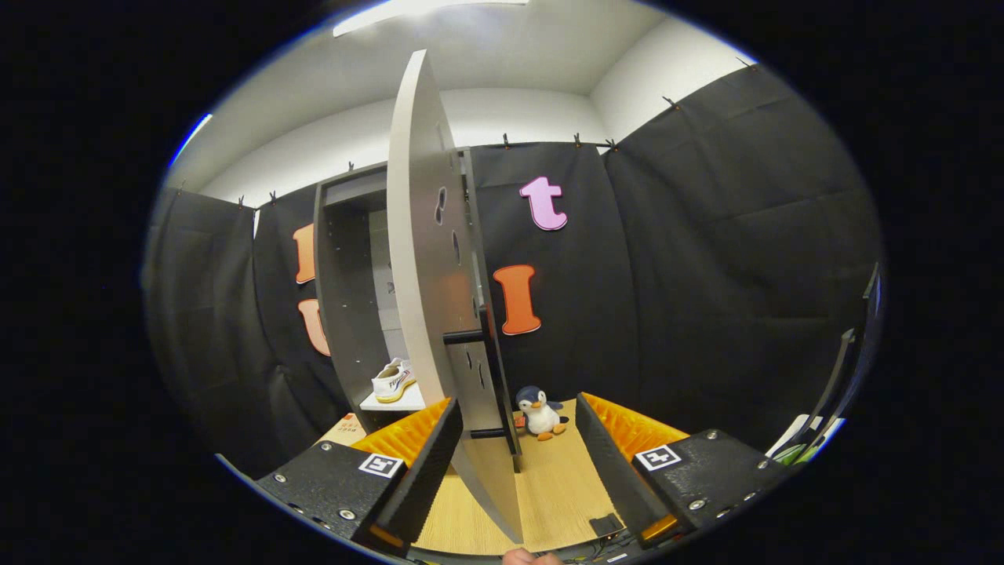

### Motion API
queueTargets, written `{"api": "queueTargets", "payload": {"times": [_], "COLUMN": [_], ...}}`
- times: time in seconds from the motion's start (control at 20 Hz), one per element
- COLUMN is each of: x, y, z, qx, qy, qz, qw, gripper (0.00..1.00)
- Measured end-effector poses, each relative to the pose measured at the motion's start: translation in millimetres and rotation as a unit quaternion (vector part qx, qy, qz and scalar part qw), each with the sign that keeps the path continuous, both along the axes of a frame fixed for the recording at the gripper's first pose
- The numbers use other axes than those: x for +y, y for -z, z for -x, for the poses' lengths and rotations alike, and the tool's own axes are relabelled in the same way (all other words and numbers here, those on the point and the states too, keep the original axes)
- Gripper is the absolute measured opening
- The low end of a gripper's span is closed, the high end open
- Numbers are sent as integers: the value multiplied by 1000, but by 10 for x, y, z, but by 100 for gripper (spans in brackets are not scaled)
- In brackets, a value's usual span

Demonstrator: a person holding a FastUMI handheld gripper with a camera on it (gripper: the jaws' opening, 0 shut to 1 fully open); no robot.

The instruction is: Open the shoe cabinet door, grab the shoes and put them into the shoe cabinet, then close the shoe cabinet door.

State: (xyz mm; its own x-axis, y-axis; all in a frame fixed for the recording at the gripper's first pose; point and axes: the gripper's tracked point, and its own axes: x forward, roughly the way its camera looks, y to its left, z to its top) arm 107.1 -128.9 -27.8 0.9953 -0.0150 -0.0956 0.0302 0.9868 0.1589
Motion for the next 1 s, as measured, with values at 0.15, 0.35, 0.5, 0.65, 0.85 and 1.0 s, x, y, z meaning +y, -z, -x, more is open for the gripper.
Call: {"api": "queueTargets", "payload": {"times": [0.15,0.35,0.5,0.65,0.85,1.0], "x": [315,760,1018,1298,1703,2091], "y": [4,-44,-134,-139,-121,-125], "z": [9,-16,-76,-161,-389,-624], "qx": [12,13,3,1,11,12], "qy": [4,18,27,19,-9,-33], "qz": [-14,-8,-19,-26,-30,-20], "qw": [1000,1000,999,999,999,999], "gripper": [92,92,92,92,93,93]}}
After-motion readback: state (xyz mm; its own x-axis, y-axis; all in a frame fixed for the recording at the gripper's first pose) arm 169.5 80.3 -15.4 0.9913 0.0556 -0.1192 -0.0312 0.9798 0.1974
